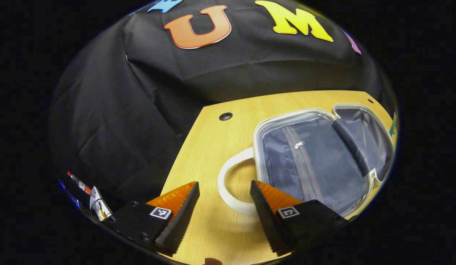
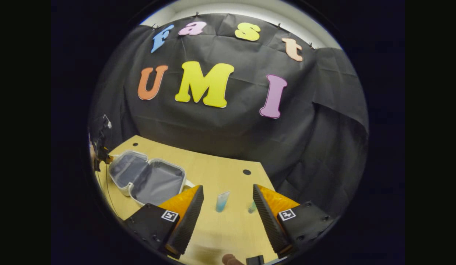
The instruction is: First open the suitcase, pack the skin care products into it, and then close the suitcase.
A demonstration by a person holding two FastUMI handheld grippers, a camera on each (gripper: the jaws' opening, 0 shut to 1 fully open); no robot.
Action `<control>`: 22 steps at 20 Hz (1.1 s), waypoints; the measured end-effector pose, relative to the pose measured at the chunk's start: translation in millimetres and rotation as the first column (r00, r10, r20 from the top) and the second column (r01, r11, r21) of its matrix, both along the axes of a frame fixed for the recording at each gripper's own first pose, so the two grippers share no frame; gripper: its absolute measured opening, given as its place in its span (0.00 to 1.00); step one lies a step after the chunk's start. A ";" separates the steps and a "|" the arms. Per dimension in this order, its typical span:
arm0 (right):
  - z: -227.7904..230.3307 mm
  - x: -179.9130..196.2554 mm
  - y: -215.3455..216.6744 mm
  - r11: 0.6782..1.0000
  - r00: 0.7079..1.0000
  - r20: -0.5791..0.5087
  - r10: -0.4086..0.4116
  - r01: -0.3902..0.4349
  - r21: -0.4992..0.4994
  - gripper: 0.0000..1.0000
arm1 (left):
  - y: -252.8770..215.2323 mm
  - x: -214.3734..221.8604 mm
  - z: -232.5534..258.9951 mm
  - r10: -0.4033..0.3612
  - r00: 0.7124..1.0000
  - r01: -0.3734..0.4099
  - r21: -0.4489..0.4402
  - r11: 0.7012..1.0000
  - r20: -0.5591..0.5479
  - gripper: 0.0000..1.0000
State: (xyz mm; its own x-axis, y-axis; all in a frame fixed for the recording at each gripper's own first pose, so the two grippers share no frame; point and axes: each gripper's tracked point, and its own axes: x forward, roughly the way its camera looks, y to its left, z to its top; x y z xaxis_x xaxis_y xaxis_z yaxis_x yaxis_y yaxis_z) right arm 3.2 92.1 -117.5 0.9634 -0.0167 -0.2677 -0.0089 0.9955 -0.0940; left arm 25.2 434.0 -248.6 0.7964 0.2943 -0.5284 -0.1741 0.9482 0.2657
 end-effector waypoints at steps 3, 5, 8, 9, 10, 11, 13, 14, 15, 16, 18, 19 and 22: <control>0.6 7.3 -20.8 1.000 1.000 0.021 0.004 -0.004 0.011 0.80 | -50.9 -5.1 20.6 -0.042 0.998 0.044 -0.036 0.998 0.041 0.99; -1.2 13.7 -35.6 1.000 1.000 0.028 0.008 -0.008 0.018 0.80 | -96.9 -5.2 27.3 -0.095 0.993 0.099 -0.072 0.992 0.064 0.99; -7.8 20.6 -65.7 1.000 1.000 0.008 -0.002 0.002 0.020 0.80 | -178.7 -5.9 34.1 -0.198 0.977 0.206 -0.118 0.971 0.081 0.99; -7.2 23.7 -75.8 1.000 1.000 0.008 -0.007 0.007 0.021 0.80 | -208.6 -1.3 36.7 -0.231 0.968 0.242 -0.125 0.962 0.097 0.99; -7.3 24.3 -86.0 1.000 1.000 0.009 -0.013 0.013 0.020 0.80 | -239.7 2.3 38.5 -0.270 0.957 0.283 -0.141 0.949 0.103 0.99; -6.9 26.9 -96.5 1.000 1.000 0.012 -0.018 0.018 0.017 0.80 | -271.5 4.2 36.7 -0.308 0.946 0.321 -0.160 0.933 0.103 0.99; -10.7 30.8 -118.8 1.000 0.999 0.013 -0.031 0.031 -0.001 0.80 | -334.3 5.6 33.7 -0.388 0.916 0.401 -0.196 0.895 0.102 0.99; -13.5 32.1 -133.2 0.999 0.999 0.007 -0.046 0.046 -0.008 0.80 | -364.2 7.0 32.8 -0.425 0.899 0.437 -0.208 0.875 0.102 1.00; -15.7 33.6 -146.2 0.998 0.998 -0.001 -0.059 0.059 -0.008 0.80 | -393.6 7.7 31.3 -0.465 0.879 0.476 -0.218 0.852 0.100 0.99; -18.6 34.1 -159.1 0.997 0.997 -0.008 -0.072 0.071 -0.007 0.80 | -420.8 8.6 30.1 -0.501 0.860 0.510 -0.222 0.831 0.099 0.99; -23.0 33.4 -181.6 0.996 0.996 -0.017 -0.089 0.089 -0.015 0.80 | -469.4 10.1 26.7 -0.568 0.817 0.574 -0.225 0.787 0.094 1.00; -25.7 33.2 -191.6 0.995 0.995 -0.022 -0.097 0.097 -0.022 0.79 | -489.8 7.4 21.0 -0.595 0.799 0.598 -0.229 0.768 0.092 1.00; -37.8 30.7 -216.3 0.994 0.994 -0.047 -0.103 0.101 -0.045 0.80 | -543.7 11.5 12.4 -0.650 0.757 0.645 -0.248 0.723 0.075 0.99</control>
State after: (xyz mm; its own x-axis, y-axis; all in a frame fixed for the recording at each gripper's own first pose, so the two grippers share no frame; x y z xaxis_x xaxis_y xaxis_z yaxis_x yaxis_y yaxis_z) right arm 34.0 -124.2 -155.2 0.9419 -0.1262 -0.3113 0.0864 0.9866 -0.1385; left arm 36.7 -109.6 -236.2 0.7358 -0.4293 -0.5236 0.5083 0.8611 0.0083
